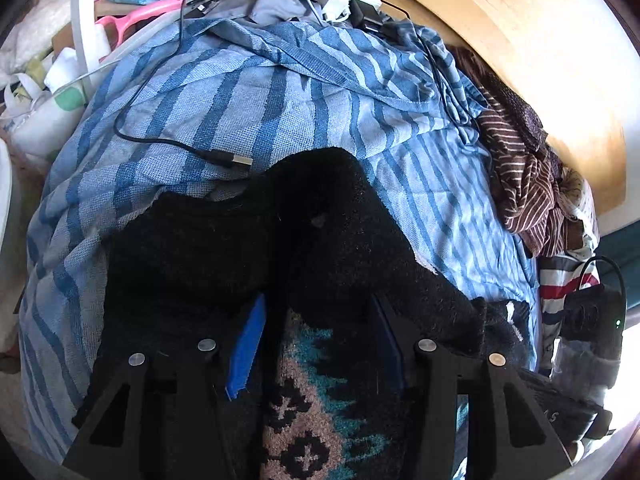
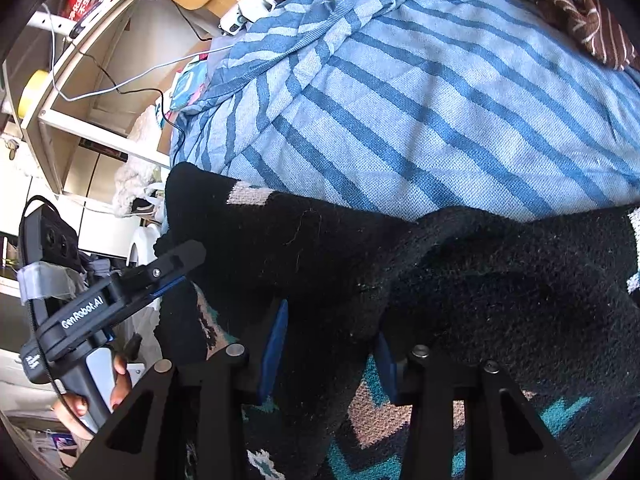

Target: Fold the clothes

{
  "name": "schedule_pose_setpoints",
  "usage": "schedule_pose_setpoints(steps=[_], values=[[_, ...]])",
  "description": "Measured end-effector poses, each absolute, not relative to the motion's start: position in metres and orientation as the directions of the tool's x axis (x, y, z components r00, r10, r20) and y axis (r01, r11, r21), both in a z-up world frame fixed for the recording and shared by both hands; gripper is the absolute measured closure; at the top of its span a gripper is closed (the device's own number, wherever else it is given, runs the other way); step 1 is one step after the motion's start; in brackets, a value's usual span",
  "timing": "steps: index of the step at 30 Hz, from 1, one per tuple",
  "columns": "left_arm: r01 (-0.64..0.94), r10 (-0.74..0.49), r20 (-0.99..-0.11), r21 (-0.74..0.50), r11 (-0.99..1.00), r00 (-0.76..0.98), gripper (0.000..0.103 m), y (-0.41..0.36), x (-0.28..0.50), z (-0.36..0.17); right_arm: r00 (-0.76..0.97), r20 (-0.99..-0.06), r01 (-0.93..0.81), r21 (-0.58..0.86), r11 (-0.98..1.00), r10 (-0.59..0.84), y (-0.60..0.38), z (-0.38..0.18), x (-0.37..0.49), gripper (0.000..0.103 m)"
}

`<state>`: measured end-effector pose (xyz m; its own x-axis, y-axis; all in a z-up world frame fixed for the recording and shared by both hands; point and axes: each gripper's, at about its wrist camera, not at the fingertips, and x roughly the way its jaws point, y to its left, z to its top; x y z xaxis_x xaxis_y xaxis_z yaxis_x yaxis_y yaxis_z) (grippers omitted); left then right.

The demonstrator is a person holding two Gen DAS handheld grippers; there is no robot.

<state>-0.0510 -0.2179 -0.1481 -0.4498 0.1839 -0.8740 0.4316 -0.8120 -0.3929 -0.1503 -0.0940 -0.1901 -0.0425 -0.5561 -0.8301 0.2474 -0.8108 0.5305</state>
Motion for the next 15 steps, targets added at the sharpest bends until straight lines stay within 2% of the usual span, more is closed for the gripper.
schedule_pose_setpoints(steps=[3,4,5,8,11,13,15], values=[[0.437,0.181,-0.870,-0.398,-0.807,-0.458,0.049,-0.216,-0.055,-0.157,-0.045,-0.824,0.237,0.540,-0.807,-0.565,-0.091,-0.192,-0.150,0.059],[0.436,0.176,-0.861,-0.405,-0.804,-0.476,0.055,-0.214,-0.054,-0.156,-0.048,-0.824,0.235,0.541,-0.808,-0.565,-0.090,-0.193,-0.150,0.063],[0.432,0.170,-0.851,-0.413,-0.801,-0.497,0.070,-0.213,-0.052,-0.154,-0.059,-0.828,0.235,0.531,-0.814,-0.557,-0.090,-0.193,-0.149,0.065],[0.413,0.135,-0.843,-0.387,-0.824,-0.520,0.085,-0.203,-0.047,-0.145,-0.094,-0.843,0.245,0.496,-0.833,-0.530,-0.092,-0.192,-0.144,0.072],[0.400,0.094,-0.813,-0.379,-0.835,-0.574,0.088,-0.192,-0.038,-0.130,-0.127,-0.865,0.290,0.435,-0.852,-0.485,-0.099,-0.184,-0.137,0.075],[0.376,0.074,-0.773,-0.387,-0.842,-0.630,0.088,-0.189,-0.037,-0.116,-0.152,-0.873,0.334,0.396,-0.855,-0.464,-0.106,-0.174,-0.135,0.084],[0.359,0.061,-0.742,-0.392,-0.847,-0.667,0.088,-0.191,-0.041,-0.105,-0.179,-0.872,0.371,0.368,-0.852,-0.455,-0.113,-0.163,-0.135,0.086]])
